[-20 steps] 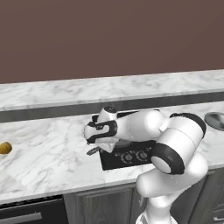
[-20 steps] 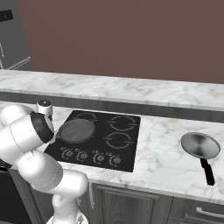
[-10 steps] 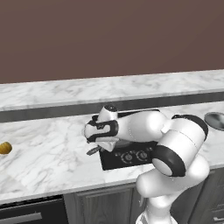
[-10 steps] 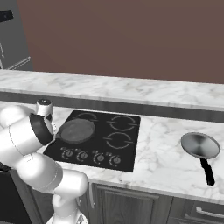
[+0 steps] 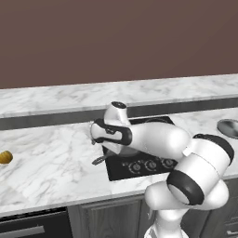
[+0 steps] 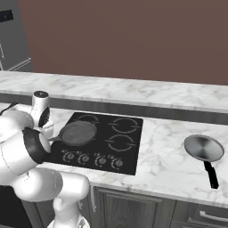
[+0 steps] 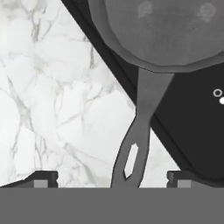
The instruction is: Place both pans onto different burners. Then place the squash and the fish on different pans.
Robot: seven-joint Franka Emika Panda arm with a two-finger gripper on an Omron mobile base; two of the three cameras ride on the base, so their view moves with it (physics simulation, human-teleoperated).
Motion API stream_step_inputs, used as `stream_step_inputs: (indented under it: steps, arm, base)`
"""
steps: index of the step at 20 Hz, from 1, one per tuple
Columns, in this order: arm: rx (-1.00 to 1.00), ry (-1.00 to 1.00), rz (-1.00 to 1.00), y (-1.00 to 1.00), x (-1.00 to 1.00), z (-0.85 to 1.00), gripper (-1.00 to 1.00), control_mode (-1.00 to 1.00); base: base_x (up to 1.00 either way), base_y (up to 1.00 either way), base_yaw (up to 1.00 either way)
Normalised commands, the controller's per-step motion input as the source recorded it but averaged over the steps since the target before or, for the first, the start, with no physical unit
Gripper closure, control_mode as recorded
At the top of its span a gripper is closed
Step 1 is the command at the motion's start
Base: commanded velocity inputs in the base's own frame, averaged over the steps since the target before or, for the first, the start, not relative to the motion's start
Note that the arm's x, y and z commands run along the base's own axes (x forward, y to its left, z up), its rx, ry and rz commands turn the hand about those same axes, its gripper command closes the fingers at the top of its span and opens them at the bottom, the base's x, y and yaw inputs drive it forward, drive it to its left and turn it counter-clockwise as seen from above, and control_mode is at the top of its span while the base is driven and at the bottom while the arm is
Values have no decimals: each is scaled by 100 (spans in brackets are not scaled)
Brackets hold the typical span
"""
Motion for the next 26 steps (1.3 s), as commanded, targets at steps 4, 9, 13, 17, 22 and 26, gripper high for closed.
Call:
stream_step_inputs:
  steps: [4, 9, 13, 17, 22, 26]
  arm:
    - [0, 0, 7, 33, 0, 50, -100, -100]
    - [0, 0, 10, 41, 0, 45, -100, -100]
    - [-1, 0, 13, 50, 0, 34, -100, -100]
    - [-7, 0, 21, 50, -2, 13, -100, -100]
    - [-13, 0, 24, 49, -11, 1, -100, -100]
    - [-13, -2, 26, 46, -9, 0, -100, -100]
  base:
    - [0, 0, 0]
    - [0, 0, 0]
    - [0, 0, 0]
    - [0, 0, 0]
    - [0, 0, 0]
    - [0, 0, 0]
